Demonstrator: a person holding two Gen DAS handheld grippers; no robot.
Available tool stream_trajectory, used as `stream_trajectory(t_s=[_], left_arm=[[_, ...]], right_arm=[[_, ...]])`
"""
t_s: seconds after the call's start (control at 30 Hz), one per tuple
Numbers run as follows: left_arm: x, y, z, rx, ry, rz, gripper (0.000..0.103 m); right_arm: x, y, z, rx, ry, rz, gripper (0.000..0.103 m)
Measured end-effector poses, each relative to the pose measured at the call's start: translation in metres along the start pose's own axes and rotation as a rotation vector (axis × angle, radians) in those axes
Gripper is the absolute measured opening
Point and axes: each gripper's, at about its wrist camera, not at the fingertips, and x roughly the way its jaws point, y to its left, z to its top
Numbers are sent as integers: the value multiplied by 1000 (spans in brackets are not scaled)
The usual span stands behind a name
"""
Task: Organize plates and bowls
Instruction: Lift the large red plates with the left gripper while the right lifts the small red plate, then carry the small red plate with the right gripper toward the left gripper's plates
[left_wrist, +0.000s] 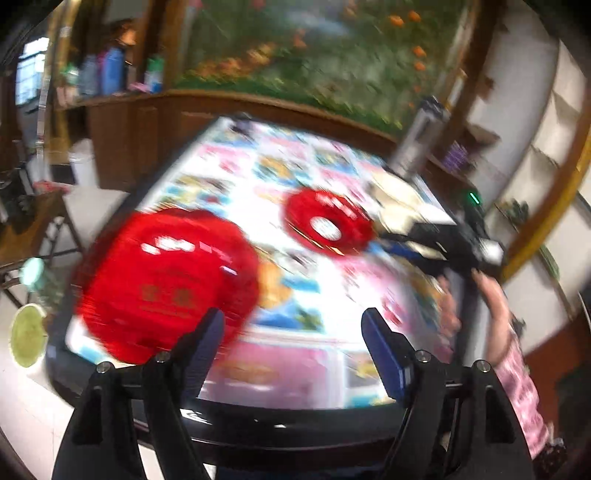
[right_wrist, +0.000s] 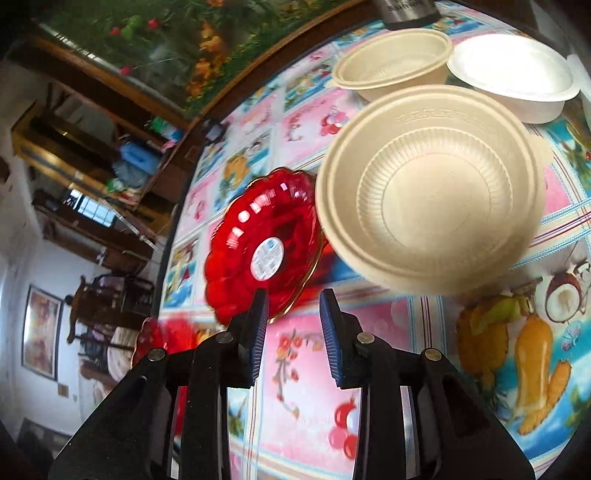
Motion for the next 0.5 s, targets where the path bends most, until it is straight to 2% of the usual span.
stream_trajectory(t_s=[0.13,0.27,0.4,0.47,0.5], left_arm=[[20,-4,-2,-6,73,-30,76],[22,3,0,-46,74,-17,77],[24,4,0,-79,85,-23,76],[26,4,0,-91,92,-29,77],[28,5,1,-104,99,-40,76]], right_arm=[[20,-1,9,44,12,-34,28],[37,-3,14,90,33,-73,28],[50,-6,19,125,40,-38,28],[52,-4,18,109,48,-37,23],[51,-3,17,99,43,-42,11]])
